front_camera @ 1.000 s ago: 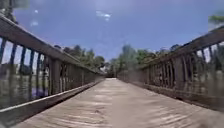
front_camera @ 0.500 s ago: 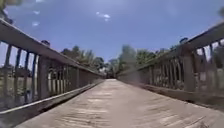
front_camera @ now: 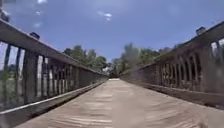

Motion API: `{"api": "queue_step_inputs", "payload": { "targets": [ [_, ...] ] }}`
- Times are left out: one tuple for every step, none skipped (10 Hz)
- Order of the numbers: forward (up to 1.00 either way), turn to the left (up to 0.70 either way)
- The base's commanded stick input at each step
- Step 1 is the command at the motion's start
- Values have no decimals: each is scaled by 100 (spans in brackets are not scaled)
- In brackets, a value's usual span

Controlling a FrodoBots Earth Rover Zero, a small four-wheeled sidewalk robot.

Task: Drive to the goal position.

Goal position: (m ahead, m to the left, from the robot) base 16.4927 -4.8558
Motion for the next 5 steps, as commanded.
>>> {"api": "queue_step_inputs", "payload": {
  "targets": [
    [45, 0],
    [45, 0],
    [45, 0],
    [45, 0],
    [45, 0]
  ]
}}
